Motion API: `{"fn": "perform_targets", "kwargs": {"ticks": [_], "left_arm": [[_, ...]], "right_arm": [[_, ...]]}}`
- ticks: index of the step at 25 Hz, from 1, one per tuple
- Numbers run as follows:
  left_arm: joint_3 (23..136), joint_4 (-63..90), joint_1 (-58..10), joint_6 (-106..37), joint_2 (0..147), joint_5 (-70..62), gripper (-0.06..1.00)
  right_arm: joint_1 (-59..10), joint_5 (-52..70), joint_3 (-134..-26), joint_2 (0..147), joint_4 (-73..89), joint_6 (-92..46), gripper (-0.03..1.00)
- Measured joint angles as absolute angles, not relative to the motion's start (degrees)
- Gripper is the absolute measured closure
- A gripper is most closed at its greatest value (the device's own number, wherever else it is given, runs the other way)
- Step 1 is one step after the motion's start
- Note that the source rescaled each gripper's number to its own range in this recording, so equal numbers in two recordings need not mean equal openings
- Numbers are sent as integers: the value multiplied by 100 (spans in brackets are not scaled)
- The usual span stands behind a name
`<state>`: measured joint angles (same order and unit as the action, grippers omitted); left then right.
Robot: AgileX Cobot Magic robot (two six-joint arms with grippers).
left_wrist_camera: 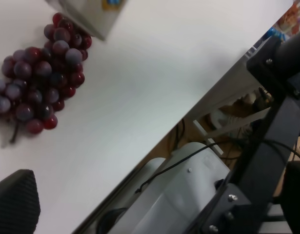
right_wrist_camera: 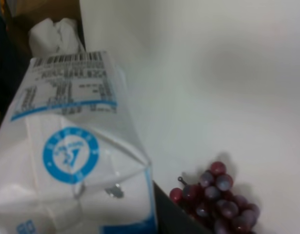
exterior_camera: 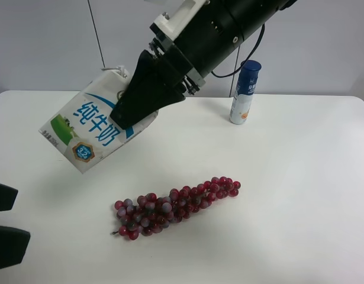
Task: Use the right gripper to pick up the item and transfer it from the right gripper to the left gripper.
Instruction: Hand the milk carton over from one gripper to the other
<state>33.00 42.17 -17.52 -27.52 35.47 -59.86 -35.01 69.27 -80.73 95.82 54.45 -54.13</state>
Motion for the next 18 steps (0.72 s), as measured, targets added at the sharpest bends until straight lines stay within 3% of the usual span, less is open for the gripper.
{"fn": "perform_targets", "kwargs": {"ticks": [7, 18], "left_arm": [[3300, 4274, -1774, -3159, 4080, -5694, -6], [3300, 5434, -1774, -4533, 4540, -5616, -6]], "right_arm": [[-4071, 6943, -8073, 9582, 5235, -5413, 97], [-4136, 6965, -8073, 9544, 5215, -5413, 97]]}}
